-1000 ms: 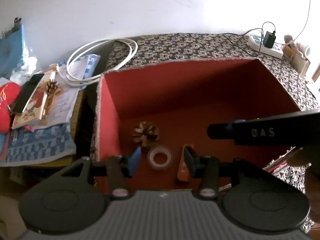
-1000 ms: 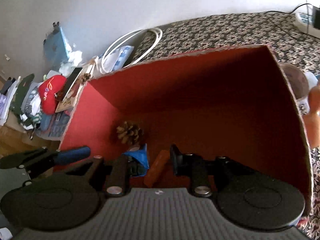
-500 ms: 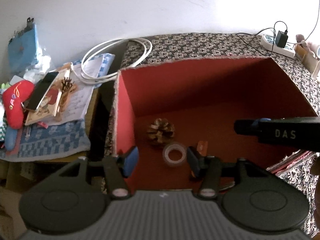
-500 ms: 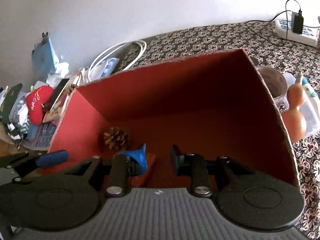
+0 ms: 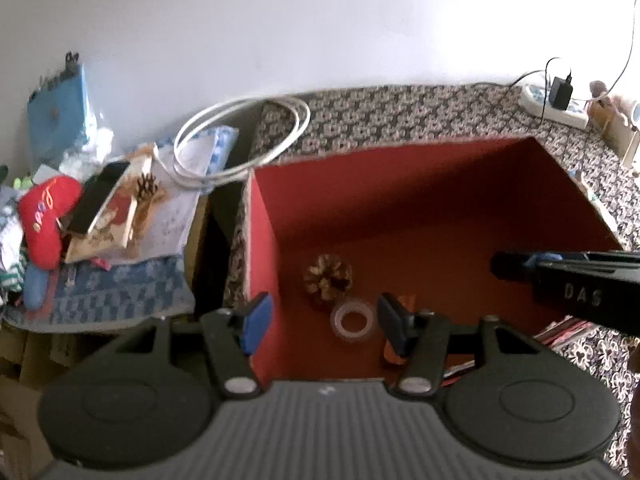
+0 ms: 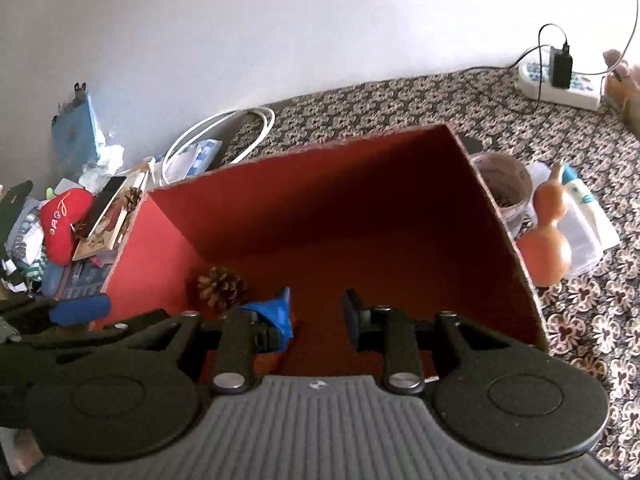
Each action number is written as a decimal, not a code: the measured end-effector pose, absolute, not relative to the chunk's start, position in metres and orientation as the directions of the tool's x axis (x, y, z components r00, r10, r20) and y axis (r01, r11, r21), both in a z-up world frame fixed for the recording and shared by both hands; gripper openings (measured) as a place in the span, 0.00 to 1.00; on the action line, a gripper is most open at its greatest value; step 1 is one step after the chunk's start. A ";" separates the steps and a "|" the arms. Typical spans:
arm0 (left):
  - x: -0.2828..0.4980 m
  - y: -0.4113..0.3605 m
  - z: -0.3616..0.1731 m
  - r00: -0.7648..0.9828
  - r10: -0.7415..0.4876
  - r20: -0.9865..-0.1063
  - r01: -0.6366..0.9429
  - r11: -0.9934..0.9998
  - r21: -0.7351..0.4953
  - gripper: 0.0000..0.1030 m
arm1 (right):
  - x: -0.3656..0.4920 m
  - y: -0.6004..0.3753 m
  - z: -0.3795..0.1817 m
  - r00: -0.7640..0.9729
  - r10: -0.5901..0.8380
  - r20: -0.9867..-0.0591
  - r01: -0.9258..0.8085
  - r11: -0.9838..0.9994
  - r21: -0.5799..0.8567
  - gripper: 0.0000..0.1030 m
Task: Organize rigid objects
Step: 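Lift the right gripper up out of the red box, then reach the right gripper toward the black stapler-like device, then close the right gripper on the black device, then lift the black device and carry it over the red box, then lower the black device into the red box and open the right gripper, then lift the right gripper up out of the red box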
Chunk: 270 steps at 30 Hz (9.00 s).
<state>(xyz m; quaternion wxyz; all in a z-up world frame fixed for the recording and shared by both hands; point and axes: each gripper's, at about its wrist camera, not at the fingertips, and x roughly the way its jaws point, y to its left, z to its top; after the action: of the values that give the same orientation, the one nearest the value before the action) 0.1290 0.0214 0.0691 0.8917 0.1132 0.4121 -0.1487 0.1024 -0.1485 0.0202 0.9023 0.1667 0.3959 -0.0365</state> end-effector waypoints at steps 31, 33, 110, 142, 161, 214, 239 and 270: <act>0.076 0.023 0.100 0.675 -0.031 -0.737 0.167 0.980 0.112 0.58 | 0.052 -0.161 0.047 0.720 0.200 -0.665 0.032 0.947 0.320 0.14; 0.072 0.025 0.100 0.673 -0.022 -0.739 0.151 0.983 0.108 0.58 | 0.048 -0.163 0.047 0.715 0.219 -0.664 0.017 0.944 0.330 0.14; 0.012 -0.048 -0.051 0.047 -0.562 -0.826 0.747 0.568 -0.345 0.58 | 0.017 -0.251 -0.079 0.469 0.437 -0.768 0.125 0.827 0.548 0.15; 0.000 -0.099 -0.059 0.247 -0.465 -0.850 0.711 0.683 -0.167 0.59 | -0.029 -0.273 -0.082 0.532 0.537 -0.655 0.112 0.722 0.683 0.16; 0.015 -0.075 -0.049 0.140 -0.576 -0.805 0.670 0.654 -0.351 0.60 | -0.033 -0.293 -0.094 0.562 0.520 -0.643 0.273 0.617 0.738 0.17; 0.224 -0.014 0.011 0.397 -0.350 -0.848 0.531 0.842 -0.099 0.40 | 0.236 -0.174 -0.034 0.448 0.494 -0.745 0.026 0.826 0.563 0.06; 0.219 -0.020 0.012 0.527 -0.219 -0.821 0.446 0.894 0.049 0.62 | 0.207 -0.174 -0.015 0.599 0.258 -0.758 0.079 0.923 0.376 0.11; 0.217 -0.024 0.010 0.575 -0.151 -0.804 0.417 0.900 0.130 0.62 | 0.208 -0.181 -0.019 0.639 0.159 -0.753 0.203 0.909 0.364 0.11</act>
<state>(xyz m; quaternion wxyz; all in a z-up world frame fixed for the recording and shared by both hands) 0.2171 -0.0241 0.0096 0.8738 0.1544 0.4316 -0.1624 0.2083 -0.1810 -0.0188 0.8798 0.2130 0.4248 -0.0124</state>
